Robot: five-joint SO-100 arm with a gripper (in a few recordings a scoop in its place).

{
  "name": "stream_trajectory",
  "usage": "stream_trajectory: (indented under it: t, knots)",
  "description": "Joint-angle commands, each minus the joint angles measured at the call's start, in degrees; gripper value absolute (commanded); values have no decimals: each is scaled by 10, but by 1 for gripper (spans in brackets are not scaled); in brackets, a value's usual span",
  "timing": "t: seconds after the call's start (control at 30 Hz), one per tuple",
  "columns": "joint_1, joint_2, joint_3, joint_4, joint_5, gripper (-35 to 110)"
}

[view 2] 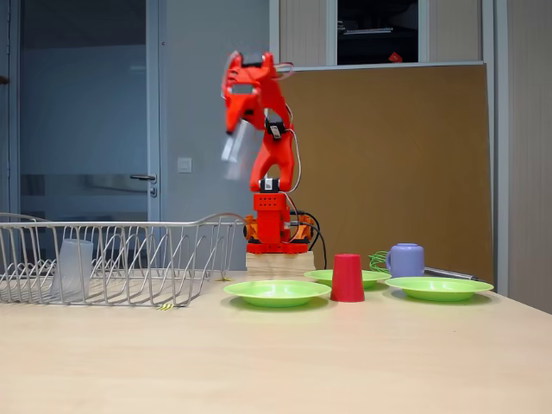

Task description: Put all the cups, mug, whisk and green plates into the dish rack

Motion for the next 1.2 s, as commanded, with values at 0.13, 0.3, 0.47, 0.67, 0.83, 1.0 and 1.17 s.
stream_trajectory:
  t: [0.13,0.3,0.47,0.67,0.83,1.0,1.17]
  knots:
    - [131,-183,-146,-17,-106,20]
    - [151,-343,-229,-31,-121,20]
    - [164,-469,-299,-43,-125,20]
    - [185,-573,-359,-51,-134,20]
    - [205,-658,-421,-48,-148,20]
    - [226,-725,-493,-36,-161,20]
    - [245,-759,-526,-26,-163,22]
